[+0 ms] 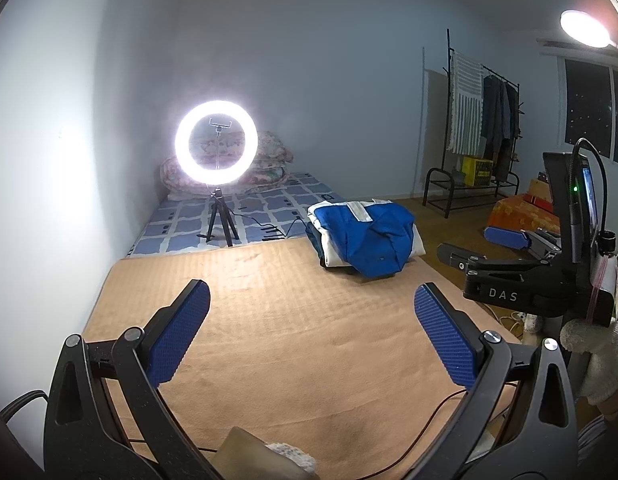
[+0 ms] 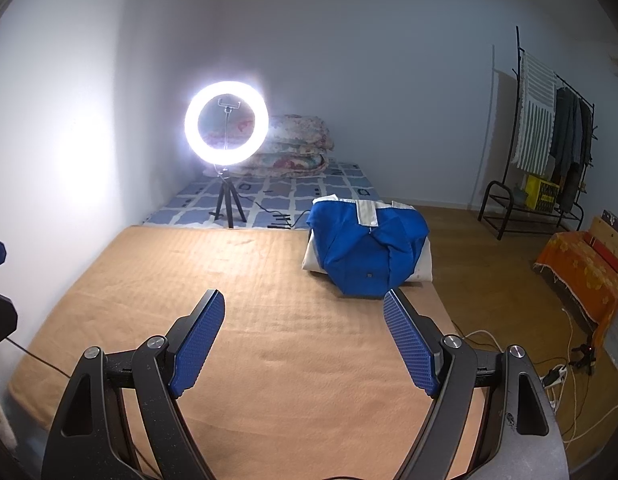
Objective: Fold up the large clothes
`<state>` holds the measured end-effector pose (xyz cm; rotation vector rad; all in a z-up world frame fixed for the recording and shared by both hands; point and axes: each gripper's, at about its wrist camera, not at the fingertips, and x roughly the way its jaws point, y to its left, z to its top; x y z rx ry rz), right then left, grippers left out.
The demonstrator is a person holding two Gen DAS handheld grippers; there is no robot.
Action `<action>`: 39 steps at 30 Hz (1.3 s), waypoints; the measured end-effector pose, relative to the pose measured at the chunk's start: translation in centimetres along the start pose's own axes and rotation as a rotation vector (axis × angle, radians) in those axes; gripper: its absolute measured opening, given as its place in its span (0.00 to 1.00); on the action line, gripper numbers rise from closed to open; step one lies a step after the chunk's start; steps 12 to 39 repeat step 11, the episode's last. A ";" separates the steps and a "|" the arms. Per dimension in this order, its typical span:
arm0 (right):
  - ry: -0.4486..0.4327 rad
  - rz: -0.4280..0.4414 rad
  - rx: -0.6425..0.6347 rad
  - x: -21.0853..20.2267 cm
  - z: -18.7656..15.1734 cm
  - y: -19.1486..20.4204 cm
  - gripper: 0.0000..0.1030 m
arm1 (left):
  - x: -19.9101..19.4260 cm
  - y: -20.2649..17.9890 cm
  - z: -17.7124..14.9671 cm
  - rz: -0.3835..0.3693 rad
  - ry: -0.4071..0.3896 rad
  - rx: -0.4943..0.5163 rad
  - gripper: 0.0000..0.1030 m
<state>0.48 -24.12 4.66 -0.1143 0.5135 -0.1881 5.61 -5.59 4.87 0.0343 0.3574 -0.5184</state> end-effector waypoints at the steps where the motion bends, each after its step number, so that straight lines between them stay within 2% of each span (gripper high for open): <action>1: 0.001 0.000 0.000 0.1 0.0 0.0 0.79 | 0.0 -0.1 0.0 0.002 0.000 0.002 1.00; 11: 0.002 -0.002 -0.005 0.2 0.0 0.2 0.79 | -0.2 -0.8 -0.5 0.033 -0.031 0.043 1.00; 39: 0.002 -0.002 -0.005 0.2 0.0 0.2 0.79 | -0.2 -0.8 -0.5 0.033 -0.031 0.043 1.00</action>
